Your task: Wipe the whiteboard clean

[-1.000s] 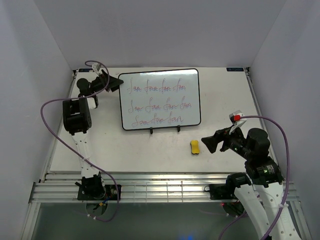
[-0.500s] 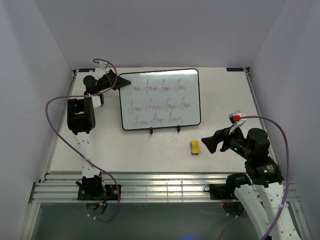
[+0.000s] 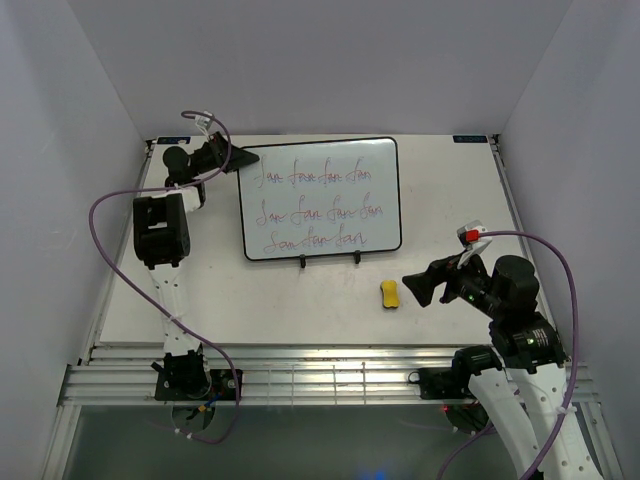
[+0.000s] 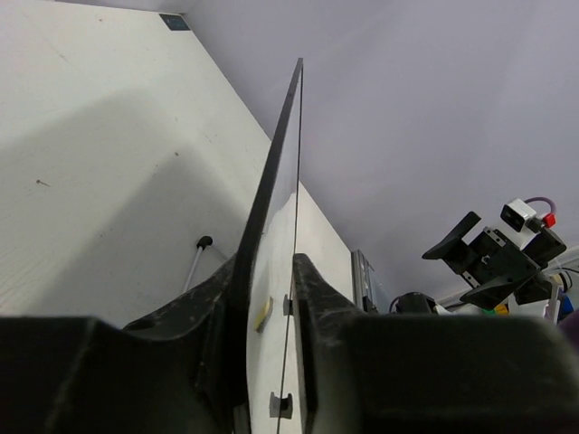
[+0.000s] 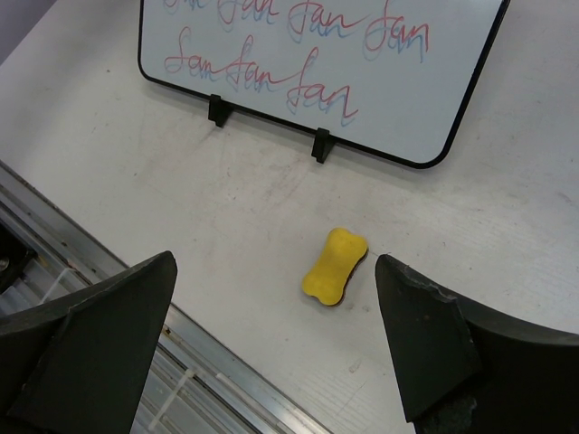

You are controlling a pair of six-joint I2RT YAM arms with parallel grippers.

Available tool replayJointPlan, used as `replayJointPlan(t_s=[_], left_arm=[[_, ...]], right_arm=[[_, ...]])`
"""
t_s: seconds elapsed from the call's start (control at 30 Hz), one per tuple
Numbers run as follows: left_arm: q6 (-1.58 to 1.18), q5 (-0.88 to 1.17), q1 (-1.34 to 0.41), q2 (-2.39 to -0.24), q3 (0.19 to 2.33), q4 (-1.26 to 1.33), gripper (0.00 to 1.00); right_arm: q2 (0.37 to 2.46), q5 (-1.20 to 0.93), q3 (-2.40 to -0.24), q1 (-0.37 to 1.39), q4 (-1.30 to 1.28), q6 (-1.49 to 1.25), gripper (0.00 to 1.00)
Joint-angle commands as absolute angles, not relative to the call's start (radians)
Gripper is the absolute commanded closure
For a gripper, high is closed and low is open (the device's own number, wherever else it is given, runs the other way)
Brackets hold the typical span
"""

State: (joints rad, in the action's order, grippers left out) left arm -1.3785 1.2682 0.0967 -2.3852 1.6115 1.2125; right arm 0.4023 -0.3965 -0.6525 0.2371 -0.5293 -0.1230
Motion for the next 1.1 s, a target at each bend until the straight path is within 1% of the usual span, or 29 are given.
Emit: replayJointPlan(t_s=[0.0,0.07,0.17,0.2,0.23,0.27,0.57,0.73,0.87,1.07], left_arm=[[-1.390,1.261,0.101,-2.384,1.649,1.249,0.66],[-1.397,1.264,0.100,-2.385,1.651,1.258,0.75],[-1.400,1.269,0.100,-2.376,1.640,1.269,0.83],[-1.405,1.269,0.100,-2.376,1.628,1.284,0.85],[-1.411,1.269,0.100,-2.372,1.621,1.299,0.90],[-1.420,1.269,0.100,-2.368,1.618,1.311,1.00],[-1.471,1.224,0.100,-2.284,1.609,1.407,1.00],[-1.444,1.183,0.100,-2.195,1.620,1.361,1.00],[-1.465,1.161,0.100,-2.160,1.657,1.344,1.00],[-1.462,1.125,0.091,-2.091,1.652,1.302,1.00]], right_arm=[[0.407,-0.416,-0.675,0.239,-0.523,-0.110,0.04],[0.408,-0.416,-0.673,0.239,-0.523,-0.110,0.04],[0.411,-0.419,-0.675,0.241,-0.522,-0.110,0.03],[0.411,-0.417,-0.676,0.241,-0.522,-0.110,0.03],[0.413,-0.417,-0.676,0.241,-0.522,-0.110,0.03],[0.413,-0.417,-0.676,0.241,-0.522,-0.110,0.03],[0.410,-0.411,-0.680,0.241,-0.522,-0.110,0.03],[0.410,-0.407,-0.680,0.241,-0.522,-0.112,0.03],[0.408,-0.397,-0.677,0.241,-0.517,-0.120,0.03],[0.411,-0.382,-0.675,0.241,-0.509,-0.133,0.02]])
